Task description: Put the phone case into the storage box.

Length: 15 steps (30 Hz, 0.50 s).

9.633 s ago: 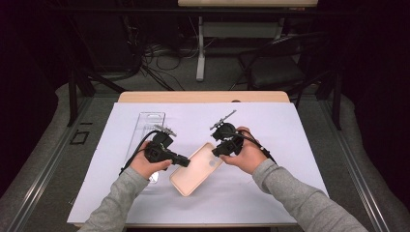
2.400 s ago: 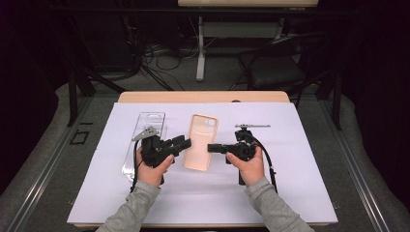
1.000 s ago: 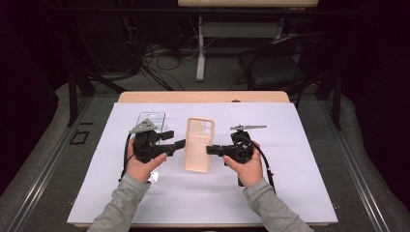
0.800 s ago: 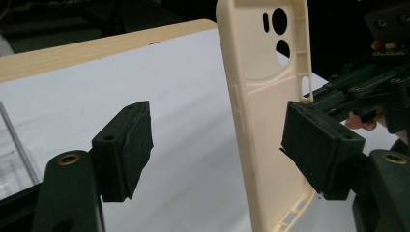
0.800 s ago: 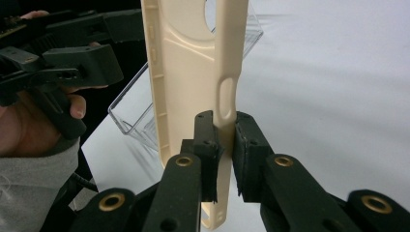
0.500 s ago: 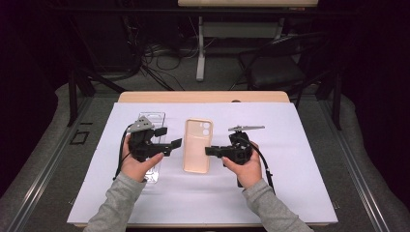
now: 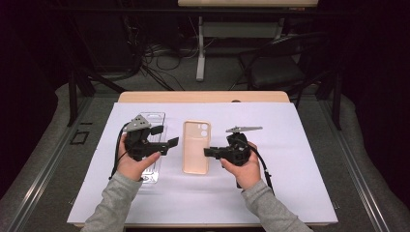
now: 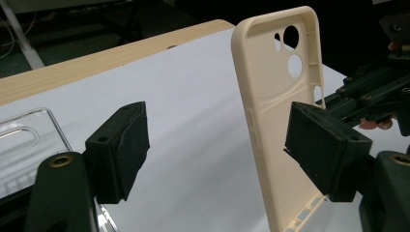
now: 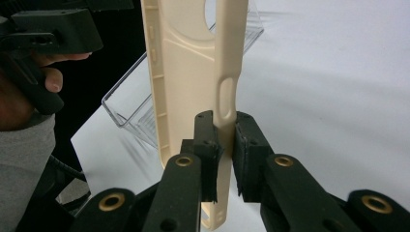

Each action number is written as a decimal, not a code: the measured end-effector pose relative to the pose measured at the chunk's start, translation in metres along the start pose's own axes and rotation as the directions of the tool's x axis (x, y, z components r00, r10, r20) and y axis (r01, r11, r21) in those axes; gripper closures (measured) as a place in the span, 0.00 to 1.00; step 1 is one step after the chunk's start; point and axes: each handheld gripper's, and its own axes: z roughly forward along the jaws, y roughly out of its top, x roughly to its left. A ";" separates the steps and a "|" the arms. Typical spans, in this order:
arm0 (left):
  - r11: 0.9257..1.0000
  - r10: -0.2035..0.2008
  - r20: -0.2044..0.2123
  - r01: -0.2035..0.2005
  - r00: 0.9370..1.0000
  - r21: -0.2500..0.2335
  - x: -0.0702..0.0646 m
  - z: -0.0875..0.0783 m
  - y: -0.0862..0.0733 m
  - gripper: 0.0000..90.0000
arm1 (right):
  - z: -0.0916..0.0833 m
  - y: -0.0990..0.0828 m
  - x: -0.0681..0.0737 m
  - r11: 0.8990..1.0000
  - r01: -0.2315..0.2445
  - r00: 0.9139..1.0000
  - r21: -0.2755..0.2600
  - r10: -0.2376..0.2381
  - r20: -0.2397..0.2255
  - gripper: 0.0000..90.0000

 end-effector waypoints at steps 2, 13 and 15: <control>1.000 0.005 0.001 -0.005 1.000 0.004 -0.001 0.000 0.000 0.26 | 0.001 0.000 0.001 1.000 0.007 1.000 0.001 -0.007 0.000 0.90; 0.999 0.044 -0.028 -0.043 0.999 0.016 -0.004 -0.001 0.002 0.27 | 0.005 -0.004 0.006 0.999 0.036 0.999 0.013 -0.036 0.011 0.90; 0.999 0.049 -0.028 -0.049 0.998 0.018 -0.004 -0.001 0.002 0.27 | 0.006 -0.004 0.007 0.999 0.042 0.999 0.014 -0.042 0.011 0.90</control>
